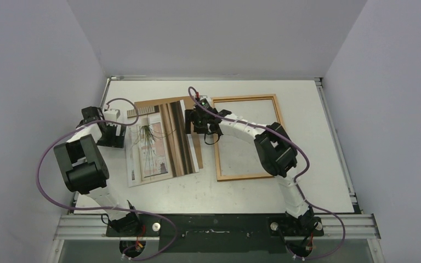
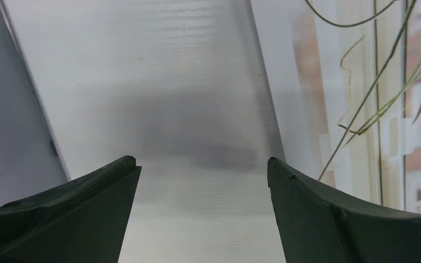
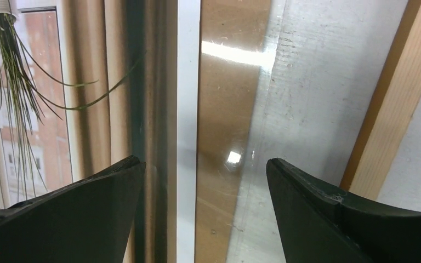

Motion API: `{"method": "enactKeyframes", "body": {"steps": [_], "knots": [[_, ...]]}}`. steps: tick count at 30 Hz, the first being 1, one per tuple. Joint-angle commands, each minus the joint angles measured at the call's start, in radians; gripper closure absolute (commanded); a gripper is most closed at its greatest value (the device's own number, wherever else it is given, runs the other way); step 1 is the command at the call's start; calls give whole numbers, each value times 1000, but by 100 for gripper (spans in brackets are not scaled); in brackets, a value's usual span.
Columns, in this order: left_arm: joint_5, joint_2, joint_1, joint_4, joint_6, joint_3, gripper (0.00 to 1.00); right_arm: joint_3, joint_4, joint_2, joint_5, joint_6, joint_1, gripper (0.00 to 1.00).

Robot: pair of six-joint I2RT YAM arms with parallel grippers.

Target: Put the photo into the frame

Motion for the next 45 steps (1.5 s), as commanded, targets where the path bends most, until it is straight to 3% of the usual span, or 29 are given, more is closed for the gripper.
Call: {"method": "enactKeyframes", "body": {"steps": [1, 12, 24, 45], "knots": [[-59, 7, 3, 117, 48, -4, 14, 42, 55, 29, -33, 36, -17, 16], [-49, 80, -36, 132, 13, -10, 15, -5, 98, 44, -58, 82, -39, 15], [-34, 86, -80, 157, -24, -29, 21, -84, 290, 29, -264, 220, -86, 20], [-29, 90, -91, 171, -17, -43, 23, -224, 523, -135, -404, 375, -112, 25]]}}
